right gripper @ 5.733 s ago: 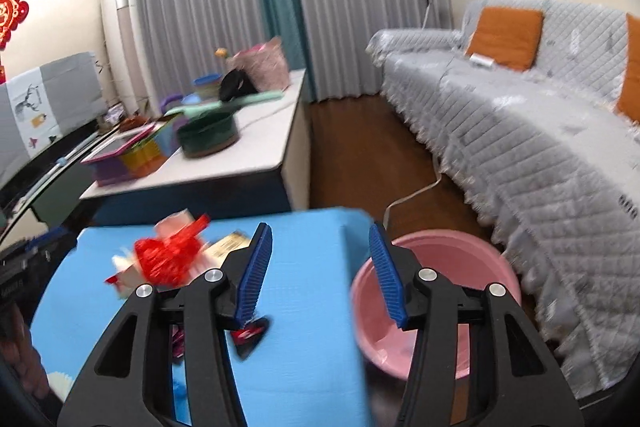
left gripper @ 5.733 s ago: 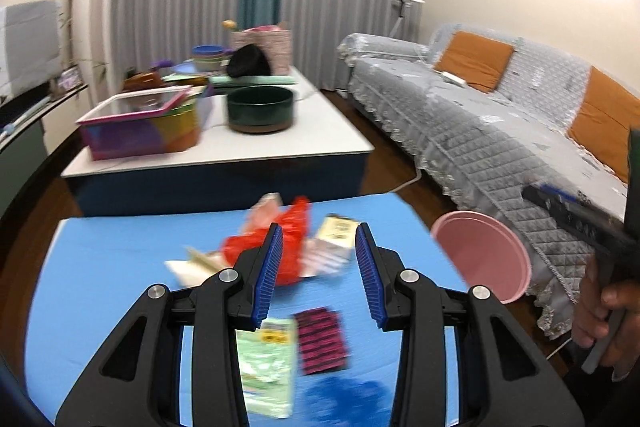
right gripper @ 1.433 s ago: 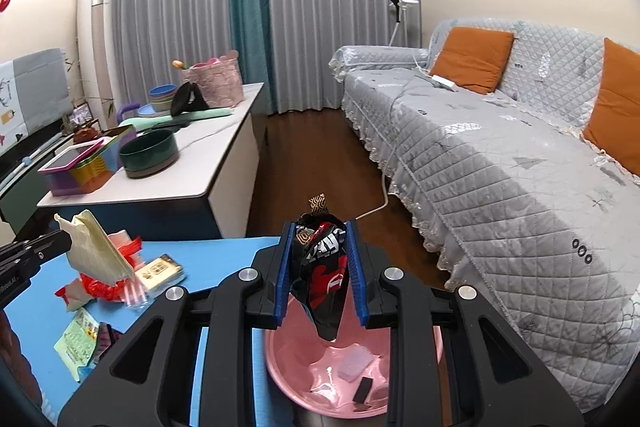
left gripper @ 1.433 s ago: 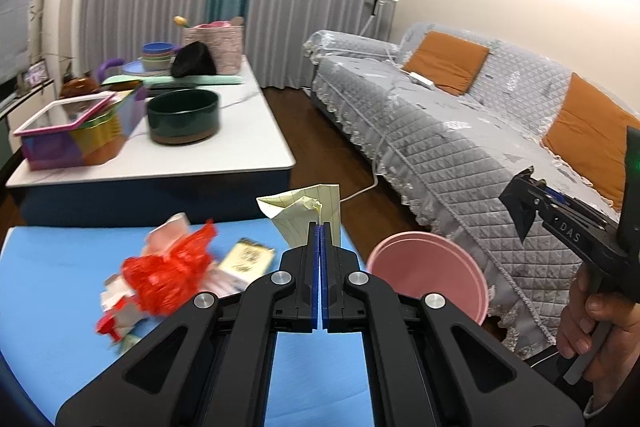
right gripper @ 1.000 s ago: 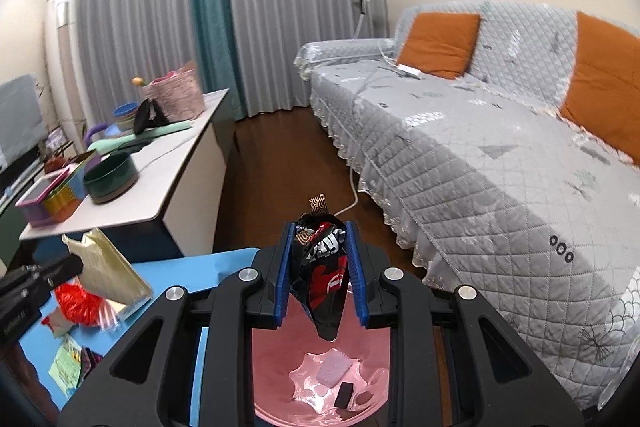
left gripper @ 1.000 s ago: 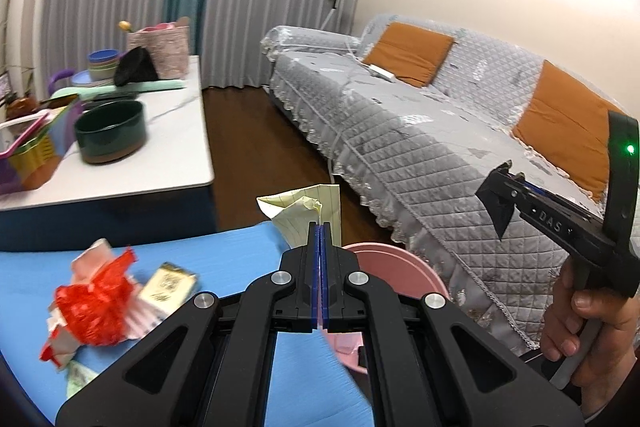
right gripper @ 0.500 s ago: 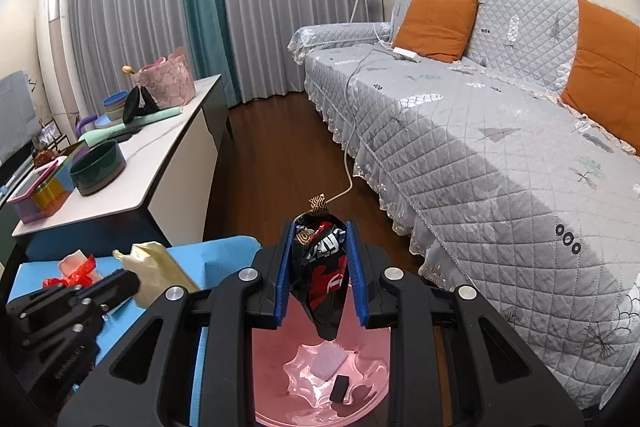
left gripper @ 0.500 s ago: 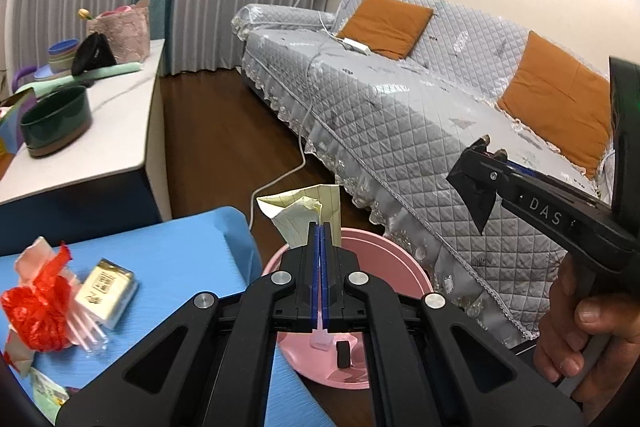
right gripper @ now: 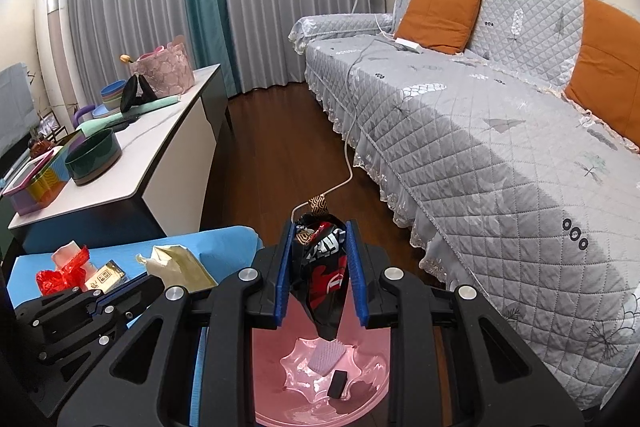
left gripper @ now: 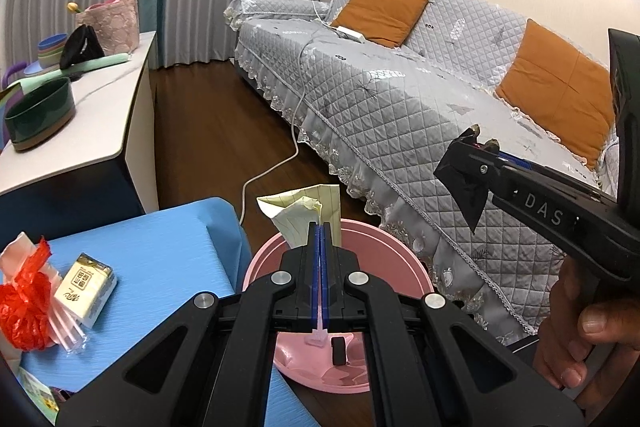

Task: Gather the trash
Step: 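Carry wrapper and cream paper over the pink bin and open both grippers, then move both open grippers back toward the table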

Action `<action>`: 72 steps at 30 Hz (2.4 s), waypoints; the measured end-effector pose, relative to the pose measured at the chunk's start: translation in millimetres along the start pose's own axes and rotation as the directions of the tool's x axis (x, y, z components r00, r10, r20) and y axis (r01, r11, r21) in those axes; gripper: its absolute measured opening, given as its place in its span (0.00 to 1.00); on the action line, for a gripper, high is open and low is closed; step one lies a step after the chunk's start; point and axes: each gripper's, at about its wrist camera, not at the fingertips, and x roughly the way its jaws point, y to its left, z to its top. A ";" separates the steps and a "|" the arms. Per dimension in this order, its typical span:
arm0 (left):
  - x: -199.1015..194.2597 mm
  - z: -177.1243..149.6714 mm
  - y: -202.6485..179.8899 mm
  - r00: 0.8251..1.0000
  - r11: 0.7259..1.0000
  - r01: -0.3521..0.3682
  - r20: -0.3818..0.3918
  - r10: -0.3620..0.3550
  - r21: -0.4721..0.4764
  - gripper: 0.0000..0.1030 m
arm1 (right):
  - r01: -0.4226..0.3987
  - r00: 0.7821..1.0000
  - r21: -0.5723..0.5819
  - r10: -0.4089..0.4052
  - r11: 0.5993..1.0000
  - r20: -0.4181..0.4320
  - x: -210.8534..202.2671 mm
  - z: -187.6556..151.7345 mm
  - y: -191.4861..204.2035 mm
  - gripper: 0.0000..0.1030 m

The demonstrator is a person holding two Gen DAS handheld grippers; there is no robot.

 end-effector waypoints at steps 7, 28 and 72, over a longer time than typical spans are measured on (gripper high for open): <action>5.6 -3.3 1.7 0.999 1.000 0.010 -0.041 -0.011 -0.025 0.17 | 0.029 1.000 0.015 -0.029 0.999 -0.008 1.5 -1.0 -4.2 0.60; -83.3 -20.9 42.7 0.996 0.995 -0.076 0.032 0.079 -0.071 0.17 | -0.048 0.998 -0.027 0.049 0.998 0.048 -18.6 -4.7 34.9 0.50; -185.5 -111.7 285.9 0.927 0.863 -0.351 -0.007 0.374 -0.364 0.17 | -0.397 0.918 -0.301 0.365 0.867 -0.157 2.2 -100.8 248.0 0.24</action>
